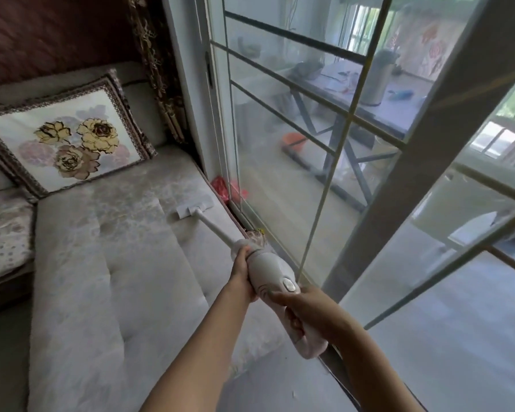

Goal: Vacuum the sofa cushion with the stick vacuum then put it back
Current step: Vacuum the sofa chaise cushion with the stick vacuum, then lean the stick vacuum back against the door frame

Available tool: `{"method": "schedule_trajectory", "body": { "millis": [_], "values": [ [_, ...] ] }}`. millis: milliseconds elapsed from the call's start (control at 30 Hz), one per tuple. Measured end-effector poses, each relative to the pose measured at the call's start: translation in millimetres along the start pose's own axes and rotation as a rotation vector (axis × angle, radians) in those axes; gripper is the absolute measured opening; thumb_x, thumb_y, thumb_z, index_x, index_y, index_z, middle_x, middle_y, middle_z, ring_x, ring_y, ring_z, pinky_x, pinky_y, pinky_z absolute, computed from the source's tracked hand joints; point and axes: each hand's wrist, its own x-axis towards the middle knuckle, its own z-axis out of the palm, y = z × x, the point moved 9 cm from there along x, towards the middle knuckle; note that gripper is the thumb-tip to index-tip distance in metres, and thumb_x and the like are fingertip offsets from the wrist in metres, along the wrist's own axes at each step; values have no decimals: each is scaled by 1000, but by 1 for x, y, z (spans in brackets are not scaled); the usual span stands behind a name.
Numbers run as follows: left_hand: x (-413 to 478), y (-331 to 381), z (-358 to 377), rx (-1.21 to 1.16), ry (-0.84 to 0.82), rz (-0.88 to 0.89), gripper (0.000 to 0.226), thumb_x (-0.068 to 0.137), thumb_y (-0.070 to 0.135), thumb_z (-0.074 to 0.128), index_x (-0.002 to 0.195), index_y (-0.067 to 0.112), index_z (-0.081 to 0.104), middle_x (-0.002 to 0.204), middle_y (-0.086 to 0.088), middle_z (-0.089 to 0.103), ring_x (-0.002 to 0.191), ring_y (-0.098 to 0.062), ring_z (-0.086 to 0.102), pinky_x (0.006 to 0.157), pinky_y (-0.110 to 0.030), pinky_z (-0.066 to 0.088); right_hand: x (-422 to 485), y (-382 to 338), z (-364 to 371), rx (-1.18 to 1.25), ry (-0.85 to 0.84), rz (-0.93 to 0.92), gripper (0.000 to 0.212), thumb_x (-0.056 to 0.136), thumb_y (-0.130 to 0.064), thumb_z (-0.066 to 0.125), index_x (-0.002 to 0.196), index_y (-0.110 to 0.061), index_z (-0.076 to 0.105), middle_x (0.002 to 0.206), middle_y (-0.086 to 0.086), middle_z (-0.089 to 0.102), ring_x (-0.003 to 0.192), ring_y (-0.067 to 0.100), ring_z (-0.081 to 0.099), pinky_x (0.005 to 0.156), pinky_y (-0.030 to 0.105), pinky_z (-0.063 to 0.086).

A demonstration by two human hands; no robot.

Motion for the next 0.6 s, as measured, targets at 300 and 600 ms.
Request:
{"method": "schedule_trajectory", "body": {
  "millis": [300,600],
  "values": [
    [-17,-6,12,2,-53,16,54,85,58,47,108,13,65,97,-16,68,86,-35,64,70,-37,53,-25,-4,-15,-98,69,-4,17,78,-23,70,90,-10,70,67,4,62,48,10,53,41,13,44],
    [-57,-22,40,-21,-127,102,46,86,52,45,99,14,66,102,-13,67,93,-34,62,84,-41,51,-68,14,-39,-113,111,-83,14,72,-27,73,78,-15,68,65,2,67,54,14,60,59,28,53]
  ]
}}
